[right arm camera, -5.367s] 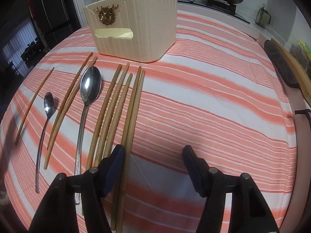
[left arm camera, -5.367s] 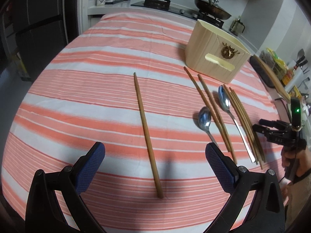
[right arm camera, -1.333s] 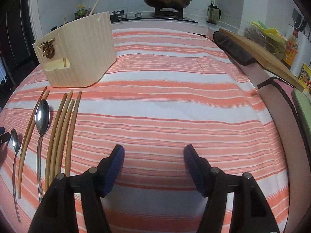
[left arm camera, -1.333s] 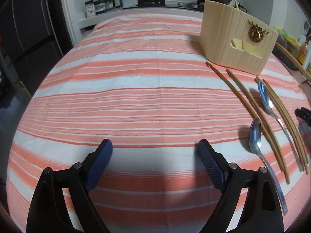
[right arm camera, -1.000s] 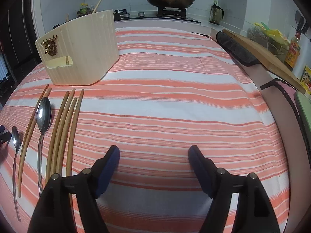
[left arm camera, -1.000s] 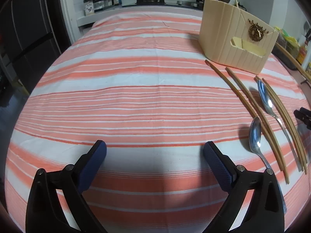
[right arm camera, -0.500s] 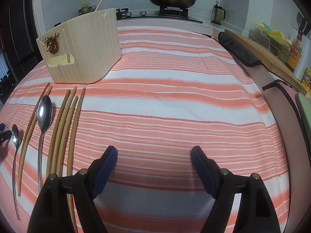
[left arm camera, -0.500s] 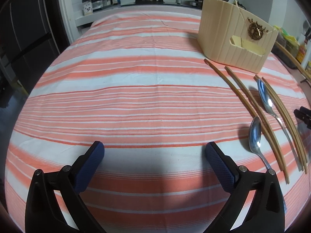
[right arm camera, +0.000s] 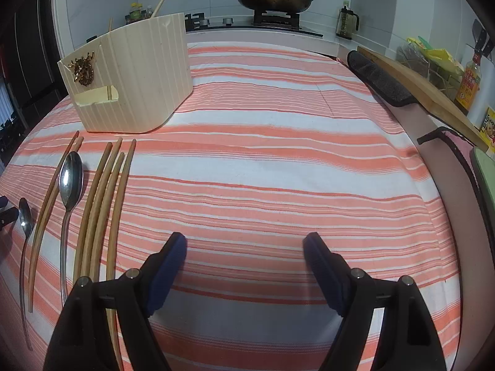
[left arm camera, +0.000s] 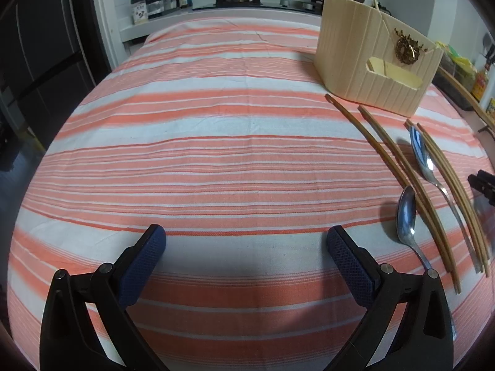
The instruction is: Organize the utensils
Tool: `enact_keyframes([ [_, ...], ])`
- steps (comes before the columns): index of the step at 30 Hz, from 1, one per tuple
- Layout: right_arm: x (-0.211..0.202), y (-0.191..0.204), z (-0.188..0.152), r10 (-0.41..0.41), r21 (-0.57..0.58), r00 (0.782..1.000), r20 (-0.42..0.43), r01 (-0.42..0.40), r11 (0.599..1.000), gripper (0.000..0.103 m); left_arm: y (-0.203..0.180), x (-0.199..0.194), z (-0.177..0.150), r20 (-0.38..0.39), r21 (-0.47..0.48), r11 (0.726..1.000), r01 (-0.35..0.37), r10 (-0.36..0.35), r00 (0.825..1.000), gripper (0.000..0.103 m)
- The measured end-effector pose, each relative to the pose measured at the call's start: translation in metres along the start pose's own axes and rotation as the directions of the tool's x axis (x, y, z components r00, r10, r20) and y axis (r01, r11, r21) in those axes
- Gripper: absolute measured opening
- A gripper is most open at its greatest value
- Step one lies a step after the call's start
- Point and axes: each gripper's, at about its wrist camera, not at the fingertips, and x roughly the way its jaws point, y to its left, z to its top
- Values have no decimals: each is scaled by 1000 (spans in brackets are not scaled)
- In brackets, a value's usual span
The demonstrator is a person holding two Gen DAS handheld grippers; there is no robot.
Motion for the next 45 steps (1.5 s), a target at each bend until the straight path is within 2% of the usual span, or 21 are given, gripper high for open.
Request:
enact_keyframes([
  [31,0,0,-1,-6,-6,1000,1,6,1000,81,3,-1,0,1,-9,1000,-1,1,1000,103],
  [33,1,-3,-1,14,1,1000,-1,-14,1000,83,5,-2,0,3,-15,1000,6,-6,1000,103],
  [35,2,3,-1,5,-25,1000,-9,-5,1000,89,4,-2,-1,2,-11,1000,1,-1,1000,103],
  [38,3,2,0,16,-18,1000,-8,-16,1000,89,4,-2,0,2,-12,1000,6,-6,1000,103],
  [40,2,5,-1,12,-24,1000,-10,-12,1000,90,6,-4,-1,4,-13,1000,18,-18,1000,102],
  [42,2,6,-1,10,-25,1000,-8,-10,1000,90,9,-15,-6,16,-54,998,29,-28,999,101],
  [45,2,7,-2,11,-25,1000,-8,-12,1000,91,-2,-48,-20,76,-127,983,135,-126,989,102],
])
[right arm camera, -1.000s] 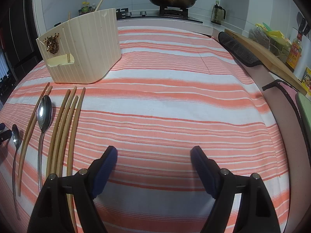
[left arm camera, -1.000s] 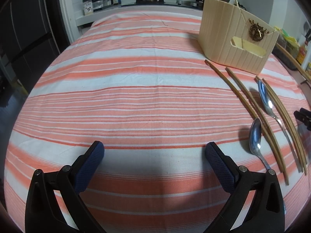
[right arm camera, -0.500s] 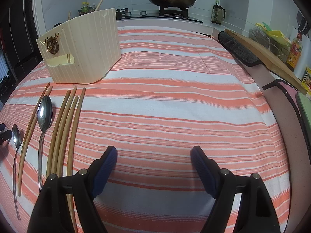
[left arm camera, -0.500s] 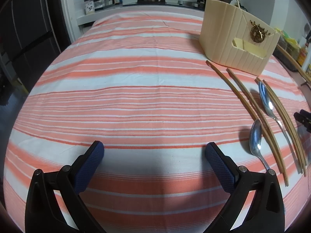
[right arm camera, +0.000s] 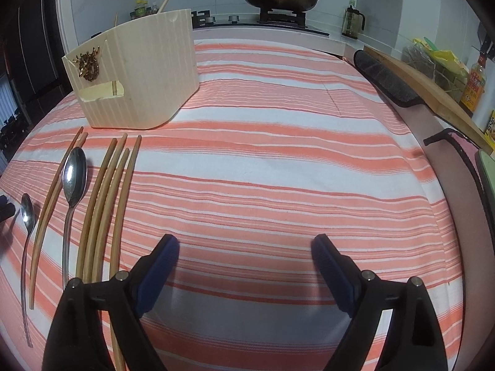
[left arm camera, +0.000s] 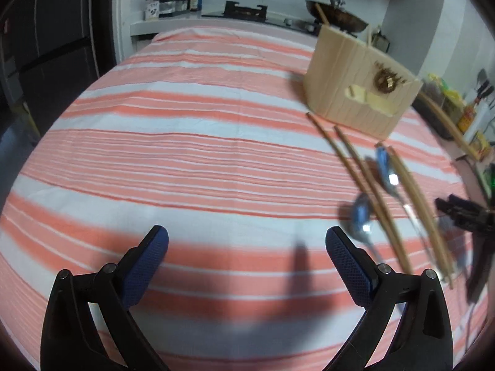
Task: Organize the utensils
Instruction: 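Grasp the steel spoon handle with the left gripper while the right grasps a chopstick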
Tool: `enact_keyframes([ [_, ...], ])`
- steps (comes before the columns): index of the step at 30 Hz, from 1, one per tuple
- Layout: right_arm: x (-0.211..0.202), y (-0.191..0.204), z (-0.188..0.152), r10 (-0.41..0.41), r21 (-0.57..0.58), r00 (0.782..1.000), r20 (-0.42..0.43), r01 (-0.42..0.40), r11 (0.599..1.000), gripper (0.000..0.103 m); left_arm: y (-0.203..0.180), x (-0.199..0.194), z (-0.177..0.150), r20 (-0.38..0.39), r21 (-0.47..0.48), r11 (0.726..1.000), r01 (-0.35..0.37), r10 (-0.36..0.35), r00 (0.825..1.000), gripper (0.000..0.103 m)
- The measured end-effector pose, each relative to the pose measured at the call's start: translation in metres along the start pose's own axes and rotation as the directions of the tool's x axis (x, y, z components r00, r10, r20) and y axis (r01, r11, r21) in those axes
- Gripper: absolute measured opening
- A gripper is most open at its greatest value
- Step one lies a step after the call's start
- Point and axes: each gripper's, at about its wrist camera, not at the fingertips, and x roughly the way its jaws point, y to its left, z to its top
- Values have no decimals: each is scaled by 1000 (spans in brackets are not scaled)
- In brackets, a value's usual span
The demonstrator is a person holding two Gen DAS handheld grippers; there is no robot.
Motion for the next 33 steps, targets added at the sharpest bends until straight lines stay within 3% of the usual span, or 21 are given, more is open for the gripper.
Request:
enact_keyframes([
  [3,0,2,0,2,2,1000,0,-2,1000,91,-35,-14,-13,-1,-14,1000,21,-21,1000,102],
  [6,-1,2,-1,5,3,1000,1,-5,1000,91,-64,-5,-22,-42,-34,999,32,-33,999,102],
  [11,-1,4,-1,3,2,1000,1,-3,1000,91,-92,8,-30,-55,41,996,-85,87,995,102],
  [17,-1,2,0,4,3,1000,1,-4,1000,91,-95,17,-43,-83,120,982,-145,155,984,102],
  [19,-2,3,0,4,3,1000,1,-4,1000,91,-95,15,-44,-90,173,976,-135,152,984,103],
  [26,-2,2,0,4,3,1000,1,-4,1000,91,-63,12,-39,-120,213,975,-66,93,988,101],
  [33,3,2,7,14,-4,1000,-12,-14,1000,96,-73,24,-27,-127,304,953,-7,48,991,101],
])
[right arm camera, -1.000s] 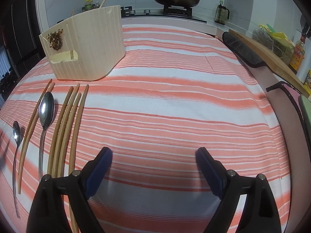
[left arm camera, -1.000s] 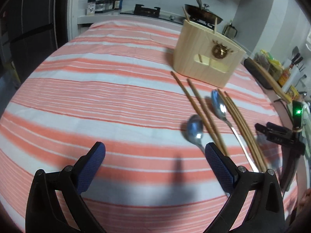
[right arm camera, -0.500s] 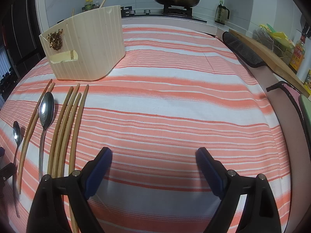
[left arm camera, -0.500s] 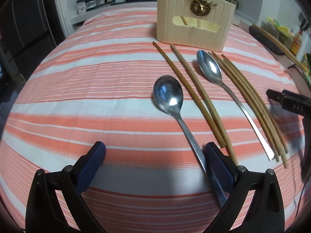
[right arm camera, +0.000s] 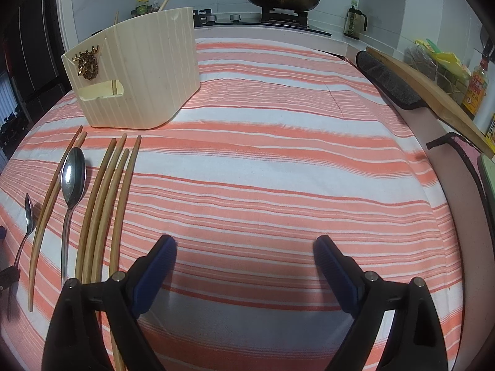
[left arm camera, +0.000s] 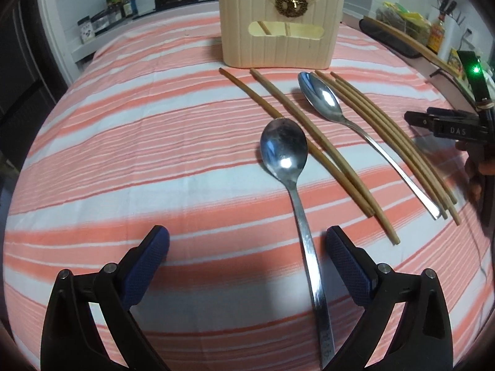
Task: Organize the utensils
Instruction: 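Grasp the steel spoon handle with the left gripper while the right grasps a chopstick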
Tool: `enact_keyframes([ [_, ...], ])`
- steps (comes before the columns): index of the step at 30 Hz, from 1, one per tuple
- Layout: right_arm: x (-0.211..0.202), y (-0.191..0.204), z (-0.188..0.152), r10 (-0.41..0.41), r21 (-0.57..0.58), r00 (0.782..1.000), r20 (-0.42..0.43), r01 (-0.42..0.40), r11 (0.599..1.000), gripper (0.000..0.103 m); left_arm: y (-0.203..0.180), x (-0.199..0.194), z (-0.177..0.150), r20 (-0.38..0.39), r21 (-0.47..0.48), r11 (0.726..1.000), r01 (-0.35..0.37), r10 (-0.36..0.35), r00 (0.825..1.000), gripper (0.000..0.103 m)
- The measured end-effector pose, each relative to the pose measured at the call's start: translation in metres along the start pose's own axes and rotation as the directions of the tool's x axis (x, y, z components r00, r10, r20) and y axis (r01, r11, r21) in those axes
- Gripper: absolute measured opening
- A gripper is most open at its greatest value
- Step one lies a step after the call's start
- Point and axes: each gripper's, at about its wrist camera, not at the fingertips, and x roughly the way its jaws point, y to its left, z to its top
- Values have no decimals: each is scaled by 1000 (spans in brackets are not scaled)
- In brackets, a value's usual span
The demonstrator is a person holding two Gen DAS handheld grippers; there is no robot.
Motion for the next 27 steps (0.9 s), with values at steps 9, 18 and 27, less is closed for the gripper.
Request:
enact_keyframes([
  [9,-27,42,4,156,-186,983,-94,-172,967,92,8,10,15,-2,-49,998,-34,34,999,101],
  [18,-22,50,-6,126,-234,985,-115,-150,961,31,21,5,7,-3,-41,997,-62,62,998,101],
  [27,-35,17,-18,35,-181,974,-222,-77,980,12,46,-3,5,-49,81,994,-71,75,996,99],
])
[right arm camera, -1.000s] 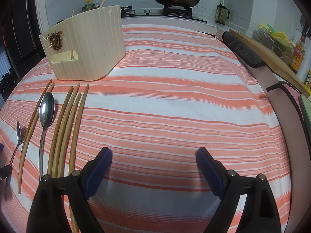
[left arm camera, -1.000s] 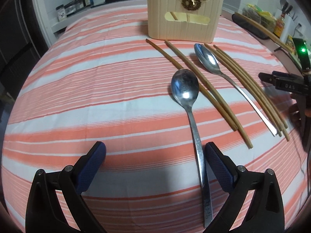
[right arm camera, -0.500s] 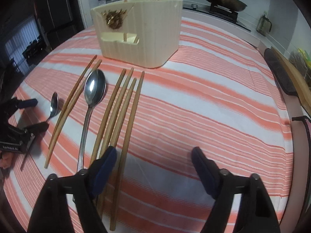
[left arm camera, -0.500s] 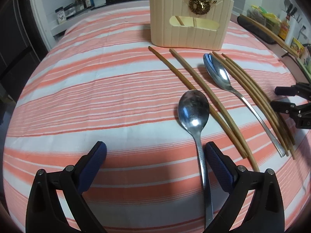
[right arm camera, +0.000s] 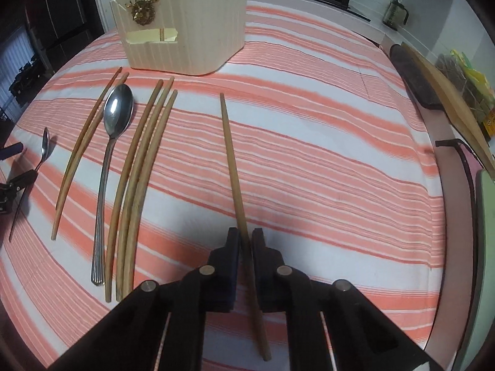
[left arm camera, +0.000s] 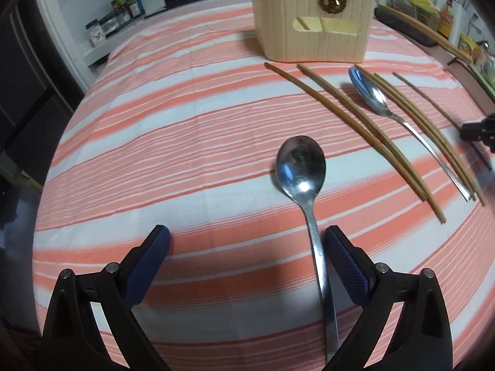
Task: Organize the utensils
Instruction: 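Grasp the steel spoon handle with the left gripper while the right grasps a chopstick, then lower the spoon and chopstick into the cream box and open both grippers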
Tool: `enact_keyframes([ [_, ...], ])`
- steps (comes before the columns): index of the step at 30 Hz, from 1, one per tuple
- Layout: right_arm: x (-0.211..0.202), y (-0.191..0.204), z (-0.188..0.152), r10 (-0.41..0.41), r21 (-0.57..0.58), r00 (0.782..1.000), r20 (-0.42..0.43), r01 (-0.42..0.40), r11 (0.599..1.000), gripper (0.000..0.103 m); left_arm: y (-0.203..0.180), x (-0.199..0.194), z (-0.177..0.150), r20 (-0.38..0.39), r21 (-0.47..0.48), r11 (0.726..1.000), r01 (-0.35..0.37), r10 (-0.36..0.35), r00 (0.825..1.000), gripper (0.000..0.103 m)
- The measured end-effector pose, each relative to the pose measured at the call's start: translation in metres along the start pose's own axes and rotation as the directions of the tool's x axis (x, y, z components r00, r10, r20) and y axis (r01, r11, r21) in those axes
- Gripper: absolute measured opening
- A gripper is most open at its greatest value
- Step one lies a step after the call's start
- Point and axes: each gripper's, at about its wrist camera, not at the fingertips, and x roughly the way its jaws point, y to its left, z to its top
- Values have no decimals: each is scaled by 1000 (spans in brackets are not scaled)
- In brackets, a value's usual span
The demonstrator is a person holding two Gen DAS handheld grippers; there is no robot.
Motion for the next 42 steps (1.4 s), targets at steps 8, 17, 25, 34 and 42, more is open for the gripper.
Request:
enact_keyframes([
  [8,18,2,41,89,-64,995,-45,-92,994,21,-12,14,24,-92,-155,988,7,-22,996,88],
  [17,44,0,107,130,35,992,-11,-129,991,6,-16,15,46,-27,-186,979,79,-86,996,36],
  [25,-87,-4,74,192,44,928,319,-217,975,6,24,-67,36,237,-185,965,187,-141,961,36],
  [34,-169,6,65,178,9,847,501,-210,978,6,46,-125,55,343,-189,948,257,-181,922,36],
  [42,-199,1,129,137,27,736,663,-206,978,6,54,-177,145,455,-124,955,271,-188,870,36],
])
